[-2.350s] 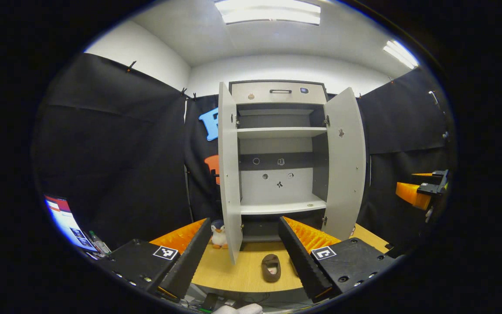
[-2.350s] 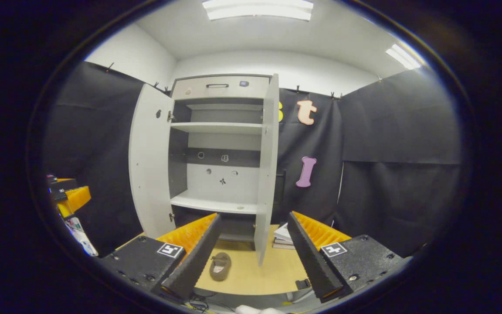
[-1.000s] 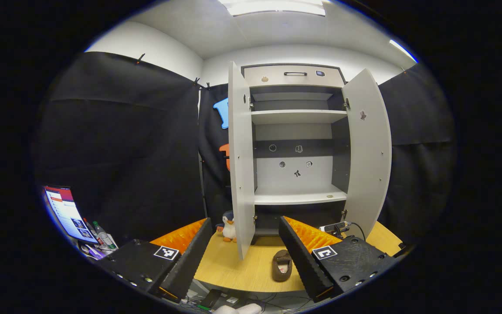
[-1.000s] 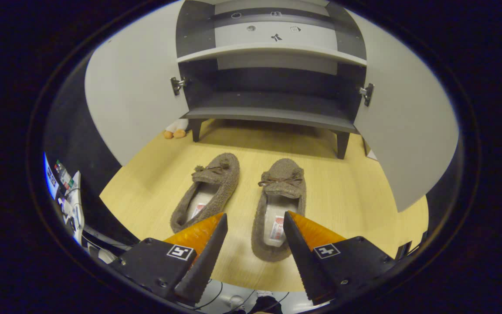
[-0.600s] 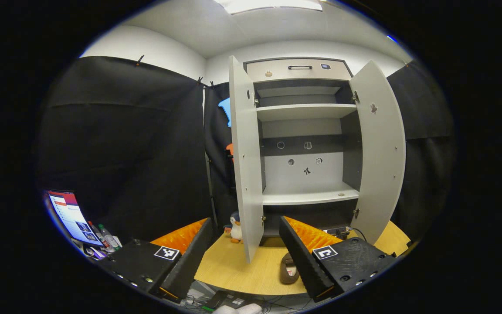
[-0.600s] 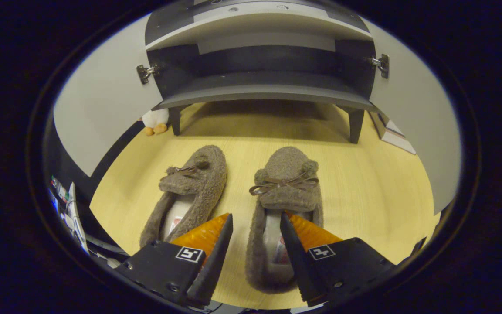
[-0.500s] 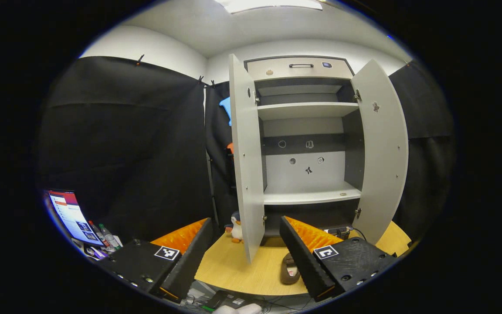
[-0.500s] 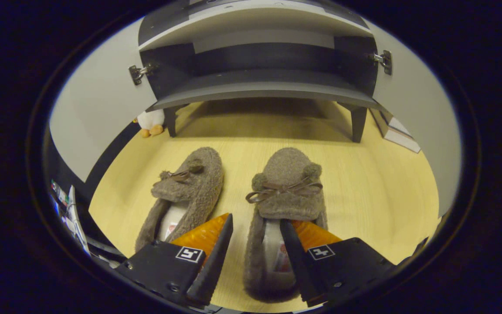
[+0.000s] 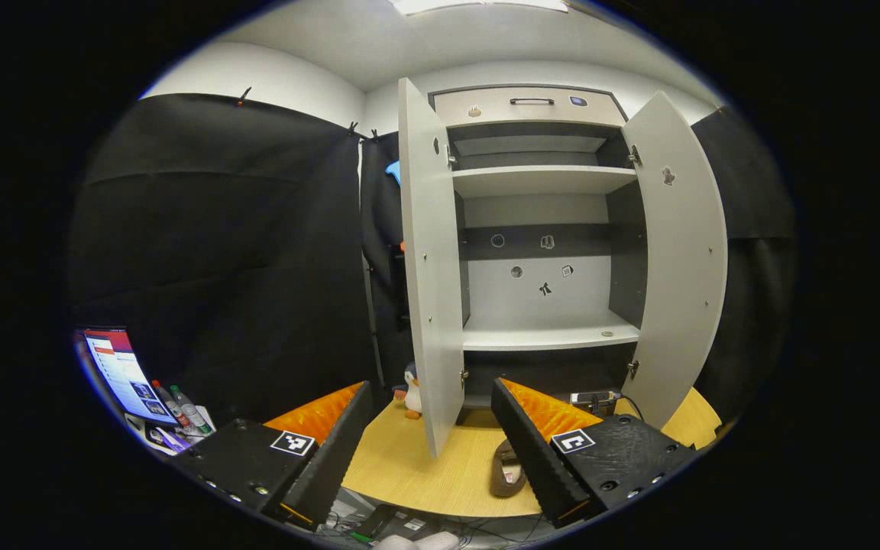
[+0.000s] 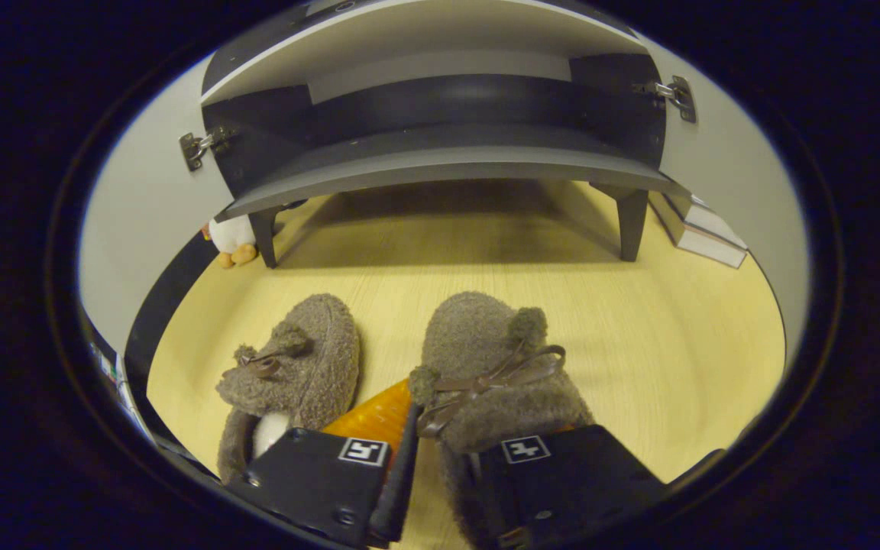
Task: Grab one shoe with the right hand and put it into the shoe cabinet, grab the other shoe with the left hand and put it into the shoe cabinet; then close the right door with the right hand and the left door with the left hand.
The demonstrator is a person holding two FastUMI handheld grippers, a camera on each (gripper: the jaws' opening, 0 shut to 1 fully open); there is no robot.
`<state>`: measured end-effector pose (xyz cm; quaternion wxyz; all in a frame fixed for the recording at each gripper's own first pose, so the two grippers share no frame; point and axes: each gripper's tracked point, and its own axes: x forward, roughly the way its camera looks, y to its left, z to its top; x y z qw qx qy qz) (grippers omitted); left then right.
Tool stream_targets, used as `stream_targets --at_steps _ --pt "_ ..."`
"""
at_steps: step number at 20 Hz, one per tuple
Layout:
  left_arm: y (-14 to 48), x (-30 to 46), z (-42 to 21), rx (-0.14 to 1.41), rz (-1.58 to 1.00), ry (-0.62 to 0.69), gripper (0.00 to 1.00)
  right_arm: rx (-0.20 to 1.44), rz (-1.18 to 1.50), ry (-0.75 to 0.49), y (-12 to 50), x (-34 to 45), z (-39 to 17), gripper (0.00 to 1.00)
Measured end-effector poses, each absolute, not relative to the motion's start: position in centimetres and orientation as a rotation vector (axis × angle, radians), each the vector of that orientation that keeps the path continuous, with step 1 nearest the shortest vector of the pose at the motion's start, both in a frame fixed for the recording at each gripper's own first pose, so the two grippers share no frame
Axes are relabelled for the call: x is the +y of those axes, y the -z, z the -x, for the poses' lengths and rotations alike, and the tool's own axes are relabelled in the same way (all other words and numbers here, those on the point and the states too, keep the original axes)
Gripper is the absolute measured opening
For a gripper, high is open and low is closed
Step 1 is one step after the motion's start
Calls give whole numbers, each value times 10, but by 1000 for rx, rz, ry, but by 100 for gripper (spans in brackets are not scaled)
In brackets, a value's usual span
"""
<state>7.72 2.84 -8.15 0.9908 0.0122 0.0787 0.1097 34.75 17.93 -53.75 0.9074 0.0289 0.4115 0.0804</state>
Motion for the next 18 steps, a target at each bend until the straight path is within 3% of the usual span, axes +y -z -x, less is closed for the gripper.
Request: stream_targets --at_steps 2,3,9,14,18 --pt "82 27 -76 158 -25 -212 96 855 -44 -172 536 178 -345 20" --pt "81 26 -75 154 -23 -207 96 861 -54 -174 535 179 -343 15" --pt "76 24 -62 118 -17 -167 96 791 -76 -192 473 177 -332 13" --pt "83 23 -49 99 3 -138 100 670 -74 -207 371 176 -339 13" --pt "89 25 -43 95 13 -124 97 538 -51 -240 274 182 -359 12"
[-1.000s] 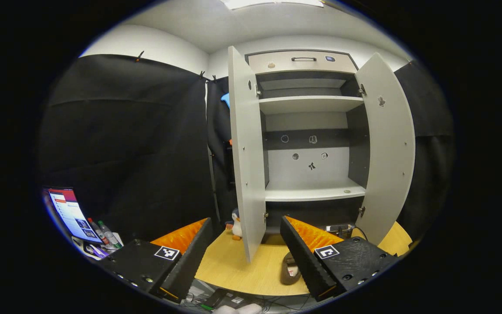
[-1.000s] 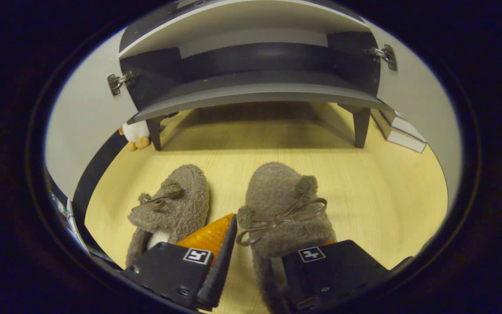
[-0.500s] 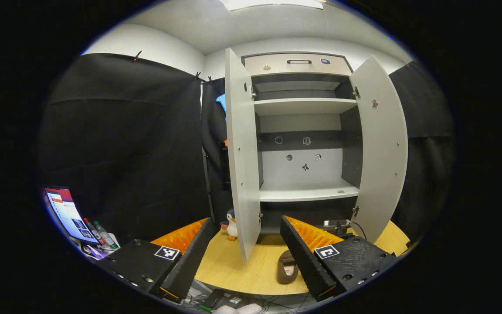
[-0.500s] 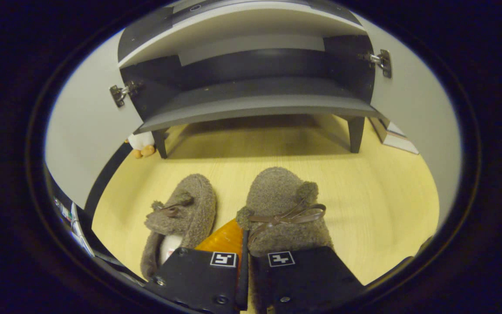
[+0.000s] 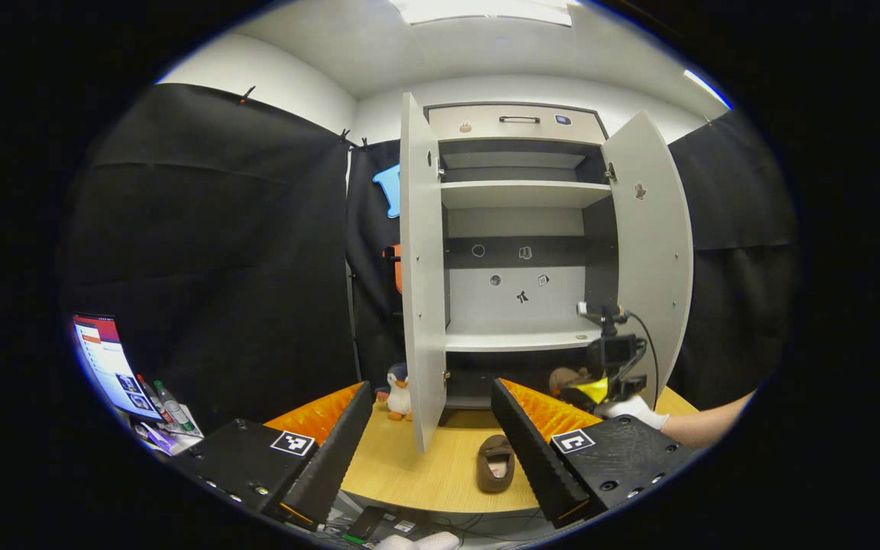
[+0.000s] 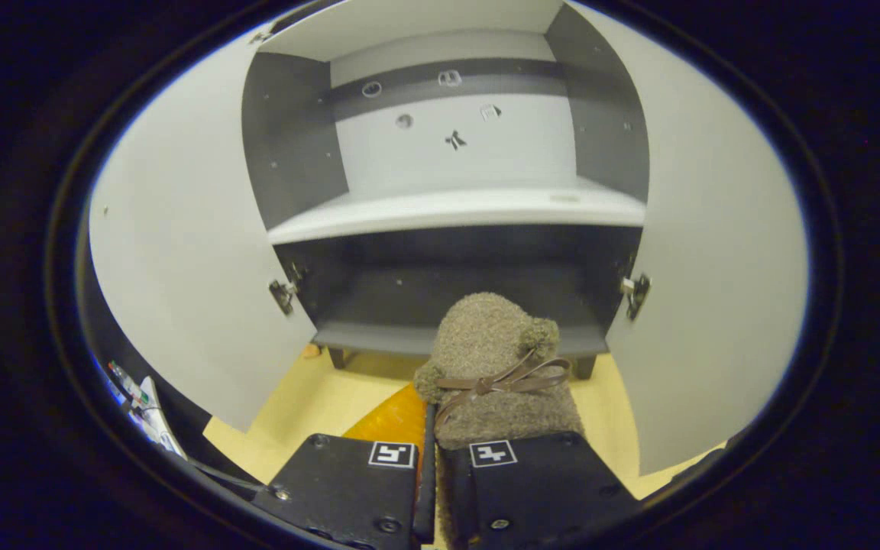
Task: Grab one shoe with the right hand and put it into the shoe cabinet, grab the other shoe with the left hand and put it into the shoe cabinet; then close the right door with the right hand and the left door with the left hand.
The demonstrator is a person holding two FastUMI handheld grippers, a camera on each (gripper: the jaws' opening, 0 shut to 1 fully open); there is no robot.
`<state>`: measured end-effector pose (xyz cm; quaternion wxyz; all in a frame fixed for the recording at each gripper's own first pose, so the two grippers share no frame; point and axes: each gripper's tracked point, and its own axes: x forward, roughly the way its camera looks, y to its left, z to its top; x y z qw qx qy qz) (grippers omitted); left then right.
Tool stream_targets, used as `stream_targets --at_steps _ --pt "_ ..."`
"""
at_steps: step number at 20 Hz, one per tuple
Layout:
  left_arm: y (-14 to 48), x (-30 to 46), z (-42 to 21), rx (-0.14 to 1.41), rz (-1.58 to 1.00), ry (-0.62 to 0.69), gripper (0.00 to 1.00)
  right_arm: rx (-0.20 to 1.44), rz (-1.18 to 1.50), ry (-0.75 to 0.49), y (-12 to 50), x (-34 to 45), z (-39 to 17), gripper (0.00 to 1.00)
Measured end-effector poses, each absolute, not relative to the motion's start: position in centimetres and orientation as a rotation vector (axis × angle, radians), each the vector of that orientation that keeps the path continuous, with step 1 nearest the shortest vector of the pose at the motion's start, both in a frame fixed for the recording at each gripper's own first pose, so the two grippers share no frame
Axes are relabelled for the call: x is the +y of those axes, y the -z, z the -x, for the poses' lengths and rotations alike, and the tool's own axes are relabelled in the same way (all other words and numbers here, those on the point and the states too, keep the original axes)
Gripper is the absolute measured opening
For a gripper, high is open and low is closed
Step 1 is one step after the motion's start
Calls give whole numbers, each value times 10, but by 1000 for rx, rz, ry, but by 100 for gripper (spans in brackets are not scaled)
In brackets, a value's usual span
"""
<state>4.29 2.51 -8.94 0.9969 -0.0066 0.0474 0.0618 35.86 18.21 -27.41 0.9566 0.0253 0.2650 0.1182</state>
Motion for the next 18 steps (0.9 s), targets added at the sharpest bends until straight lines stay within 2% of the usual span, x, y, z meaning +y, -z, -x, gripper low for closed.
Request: stream_targets --at_steps 8,14,15,16,18 --pt "87 24 -47 81 36 -126 96 370 -26 -230 130 197 -452 13" --pt "83 28 -55 72 51 -167 96 347 29 -175 100 197 -534 13" --pt "81 29 -58 69 51 -178 100 350 43 -171 102 199 -549 13" --pt "79 31 -61 61 53 -186 96 363 43 -165 103 200 -564 13" --pt "76 28 -66 55 53 -201 96 388 32 -155 109 202 -588 12"
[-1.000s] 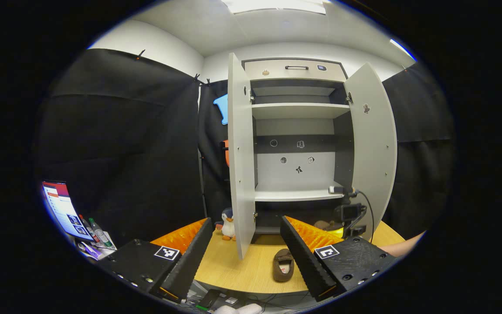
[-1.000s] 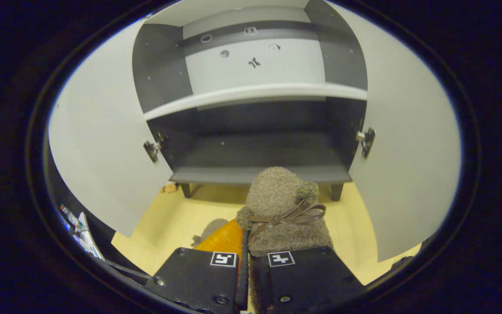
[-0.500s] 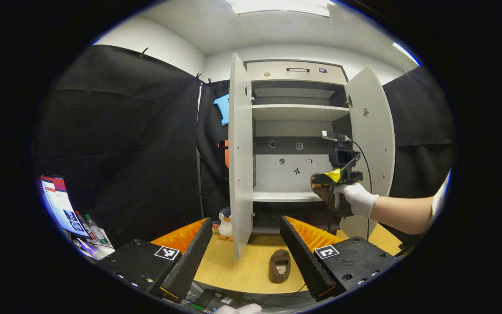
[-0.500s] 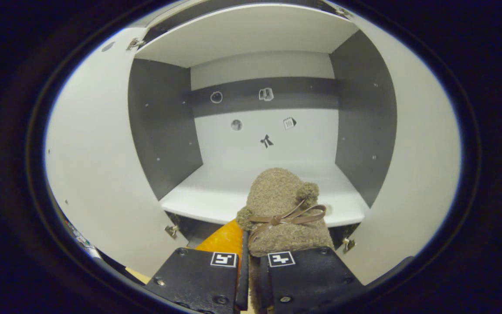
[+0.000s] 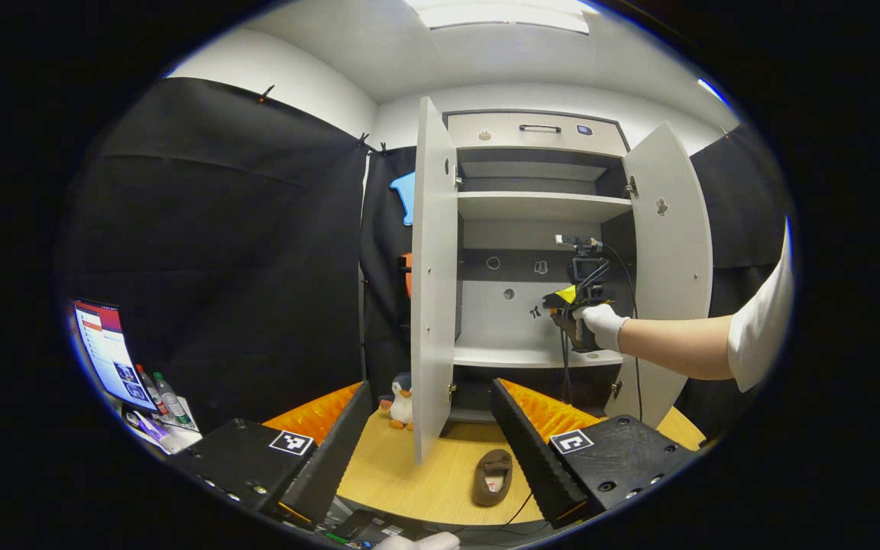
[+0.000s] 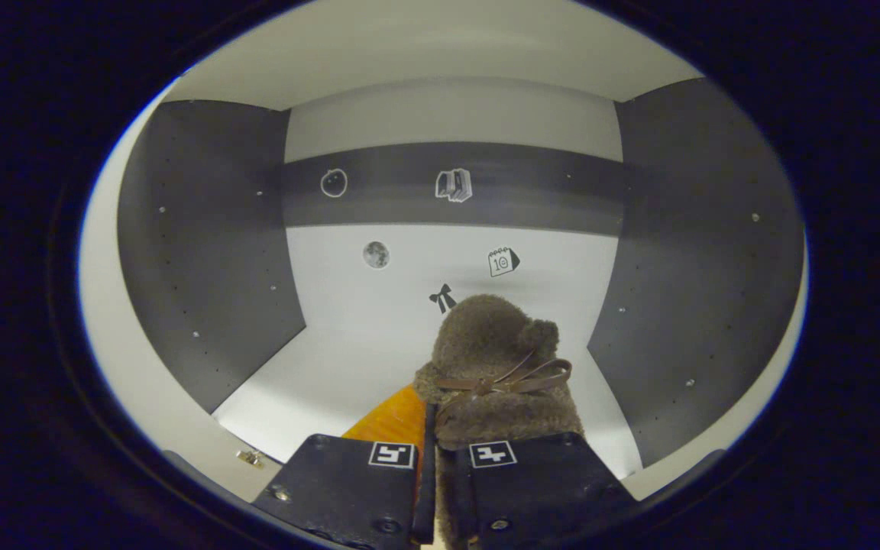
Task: Grab one shoe with the right hand and put it into the shoe cabinet, grab the other shoe with the left hand and put it into the shoe cabinet; then close the right door with the right hand and the left door with the left hand.
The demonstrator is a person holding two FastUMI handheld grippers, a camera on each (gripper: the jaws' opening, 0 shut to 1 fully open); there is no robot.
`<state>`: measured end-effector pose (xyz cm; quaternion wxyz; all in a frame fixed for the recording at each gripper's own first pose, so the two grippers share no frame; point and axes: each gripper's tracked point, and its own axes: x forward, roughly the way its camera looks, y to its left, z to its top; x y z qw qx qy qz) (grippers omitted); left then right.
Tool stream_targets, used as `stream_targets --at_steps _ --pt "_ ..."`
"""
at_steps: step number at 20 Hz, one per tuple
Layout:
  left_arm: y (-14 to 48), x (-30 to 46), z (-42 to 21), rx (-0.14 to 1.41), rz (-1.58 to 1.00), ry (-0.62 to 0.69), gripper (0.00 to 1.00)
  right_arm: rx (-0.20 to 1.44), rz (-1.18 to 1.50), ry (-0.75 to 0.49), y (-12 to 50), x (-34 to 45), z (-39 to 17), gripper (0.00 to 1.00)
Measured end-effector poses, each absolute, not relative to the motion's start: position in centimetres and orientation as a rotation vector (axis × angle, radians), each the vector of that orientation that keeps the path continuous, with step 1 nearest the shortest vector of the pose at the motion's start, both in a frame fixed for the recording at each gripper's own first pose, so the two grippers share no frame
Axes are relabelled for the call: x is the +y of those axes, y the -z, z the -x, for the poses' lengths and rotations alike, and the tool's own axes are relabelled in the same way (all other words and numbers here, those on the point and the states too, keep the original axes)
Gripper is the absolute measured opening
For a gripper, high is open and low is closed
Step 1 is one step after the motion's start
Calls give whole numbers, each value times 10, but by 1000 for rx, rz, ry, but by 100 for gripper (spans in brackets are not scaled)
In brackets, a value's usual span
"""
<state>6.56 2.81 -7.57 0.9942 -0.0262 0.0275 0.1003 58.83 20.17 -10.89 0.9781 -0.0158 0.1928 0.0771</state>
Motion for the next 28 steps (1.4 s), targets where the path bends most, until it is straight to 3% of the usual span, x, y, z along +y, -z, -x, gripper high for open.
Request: stream_targets --at_steps 4,5,7,14,16,17,19,22,26,28 --pt "75 25 -72 68 39 -228 96 478 38 -114 138 197 -628 13" --pt "76 24 -72 73 33 -234 100 508 25 -103 147 196 -636 13" --pt "78 21 -75 88 37 -237 96 562 16 -95 163 197 -646 13" --pt "69 26 -72 84 46 -295 96 725 -40 -63 189 191 -651 15" --pt "66 29 -71 78 40 -308 96 740 -56 -73 188 195 -649 26" --pt "67 29 -71 79 42 -308 96 740 -62 -85 186 198 -647 26" --pt "69 28 -73 84 51 -302 96 722 -65 -92 179 200 -641 53" --pt "72 29 -74 88 58 -293 96 670 -79 -99 165 203 -631 76" --pt "72 29 -73 86 56 -270 96 612 -106 -94 150 197 -613 82" --pt "72 27 -68 84 51 -262 96 591 -108 -100 144 194 -600 80"
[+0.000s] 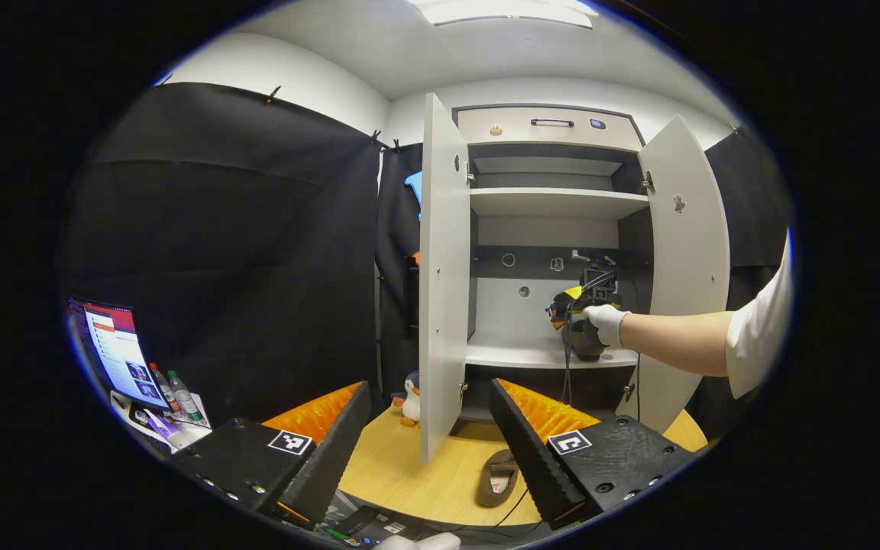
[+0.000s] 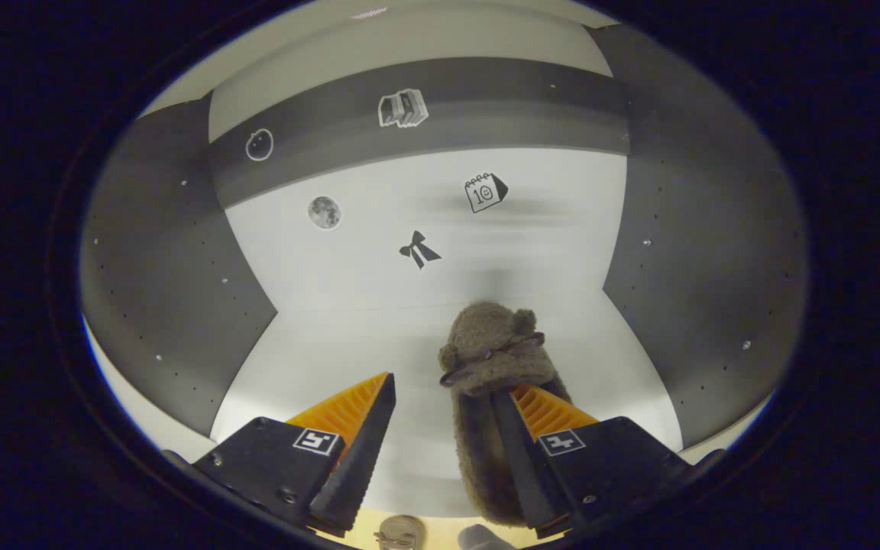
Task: Grab one shoe with the right hand and put it into the shoe cabinet, grab the other shoe with the left hand and put it into the shoe cabinet; then close the right door with the right hand and the left door with the left hand.
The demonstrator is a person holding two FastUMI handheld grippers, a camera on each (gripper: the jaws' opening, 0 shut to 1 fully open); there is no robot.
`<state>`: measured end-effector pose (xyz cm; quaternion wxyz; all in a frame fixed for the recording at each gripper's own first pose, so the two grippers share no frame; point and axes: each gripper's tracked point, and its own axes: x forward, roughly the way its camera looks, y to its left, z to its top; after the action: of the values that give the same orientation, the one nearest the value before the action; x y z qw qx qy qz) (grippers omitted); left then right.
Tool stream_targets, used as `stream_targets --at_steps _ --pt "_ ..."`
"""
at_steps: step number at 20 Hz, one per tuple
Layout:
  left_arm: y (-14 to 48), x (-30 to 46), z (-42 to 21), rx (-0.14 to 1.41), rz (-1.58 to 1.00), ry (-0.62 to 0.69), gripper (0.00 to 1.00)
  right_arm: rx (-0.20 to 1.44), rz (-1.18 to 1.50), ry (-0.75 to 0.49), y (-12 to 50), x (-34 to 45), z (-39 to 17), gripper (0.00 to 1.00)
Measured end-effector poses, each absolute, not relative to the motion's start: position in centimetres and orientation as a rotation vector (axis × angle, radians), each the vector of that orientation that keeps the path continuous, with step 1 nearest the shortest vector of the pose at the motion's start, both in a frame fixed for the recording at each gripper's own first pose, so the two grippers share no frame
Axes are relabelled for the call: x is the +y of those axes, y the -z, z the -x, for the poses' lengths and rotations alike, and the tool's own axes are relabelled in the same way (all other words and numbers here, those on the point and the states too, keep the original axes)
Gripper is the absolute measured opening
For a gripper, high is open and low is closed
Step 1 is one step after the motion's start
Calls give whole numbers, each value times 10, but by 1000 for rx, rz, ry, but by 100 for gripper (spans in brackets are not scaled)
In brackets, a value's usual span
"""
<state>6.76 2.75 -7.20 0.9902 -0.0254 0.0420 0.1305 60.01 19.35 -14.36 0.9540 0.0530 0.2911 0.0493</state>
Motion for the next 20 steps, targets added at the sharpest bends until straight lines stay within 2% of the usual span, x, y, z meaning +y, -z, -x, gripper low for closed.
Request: stream_targets --at_steps 4,5,7,8,9,10,11,14,20 --pt "71 30 -53 78 51 -240 96 502 -106 -114 117 185 -564 82" --pt "71 30 -50 78 50 -232 96 478 -101 -133 111 187 -550 80" --pt "71 30 -45 76 45 -216 96 429 -78 -161 96 184 -518 83" --pt "71 30 -42 74 44 -207 96 395 -71 -170 87 183 -499 93" --pt "72 29 -39 74 42 -196 96 362 -66 -179 78 182 -481 95" --pt "72 29 -37 73 41 -186 86 333 -63 -195 70 182 -460 95" --pt "73 29 -33 73 41 -174 96 302 -64 -210 62 183 -438 96" --pt "77 27 -26 71 43 -136 96 193 -51 -288 40 184 -369 98" --pt "86 24 -17 71 21 -60 96 42 -7 -236 24 132 -233 98"
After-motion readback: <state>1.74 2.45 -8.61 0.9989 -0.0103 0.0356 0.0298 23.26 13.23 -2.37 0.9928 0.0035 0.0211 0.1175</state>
